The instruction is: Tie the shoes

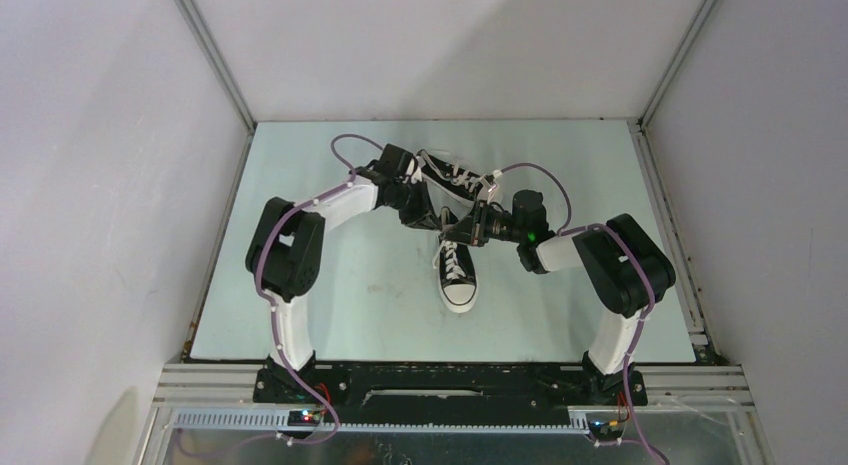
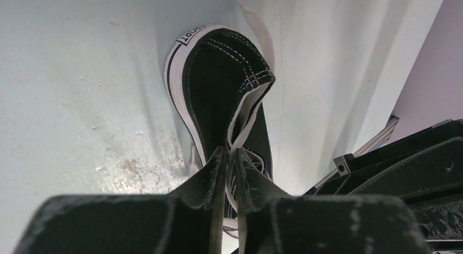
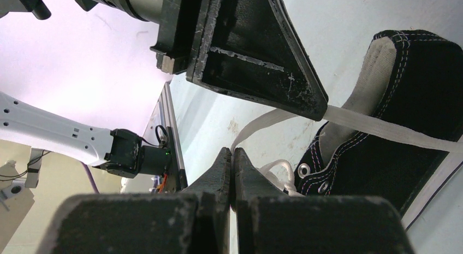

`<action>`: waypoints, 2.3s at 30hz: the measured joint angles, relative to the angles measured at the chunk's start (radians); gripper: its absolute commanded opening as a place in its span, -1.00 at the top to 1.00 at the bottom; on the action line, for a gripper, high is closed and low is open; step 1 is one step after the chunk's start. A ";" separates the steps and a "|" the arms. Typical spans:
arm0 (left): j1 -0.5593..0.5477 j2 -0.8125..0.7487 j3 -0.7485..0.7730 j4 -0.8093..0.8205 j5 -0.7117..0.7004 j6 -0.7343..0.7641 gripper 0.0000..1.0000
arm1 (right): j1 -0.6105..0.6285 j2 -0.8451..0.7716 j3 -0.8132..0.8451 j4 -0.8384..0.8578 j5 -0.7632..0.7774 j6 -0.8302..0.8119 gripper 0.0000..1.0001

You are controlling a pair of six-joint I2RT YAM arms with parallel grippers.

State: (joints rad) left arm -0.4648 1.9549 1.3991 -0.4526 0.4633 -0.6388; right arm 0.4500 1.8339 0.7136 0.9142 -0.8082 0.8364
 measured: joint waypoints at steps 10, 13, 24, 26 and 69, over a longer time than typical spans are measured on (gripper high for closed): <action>0.000 0.004 0.000 -0.014 -0.002 0.011 1.00 | -0.001 0.000 0.000 -0.001 0.000 0.000 1.00; 0.000 -0.016 -0.026 -0.013 -0.019 0.011 1.00 | -0.003 0.000 0.000 -0.005 0.000 0.000 1.00; -0.002 -0.165 -0.192 0.040 -0.061 0.007 1.00 | -0.016 0.000 0.000 -0.014 0.000 0.002 1.00; -0.006 -0.172 -0.206 0.048 -0.067 0.002 1.00 | -0.019 0.000 0.000 -0.014 0.000 0.006 1.00; -0.138 -0.477 -0.534 0.339 -0.313 -0.080 0.73 | -0.021 0.000 0.000 -0.006 0.000 0.021 1.00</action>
State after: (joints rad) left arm -0.6025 1.4776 0.8646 -0.1139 0.1505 -0.7185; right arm 0.4290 1.8336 0.7136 0.9077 -0.8082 0.8570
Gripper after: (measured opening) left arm 0.062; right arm 0.017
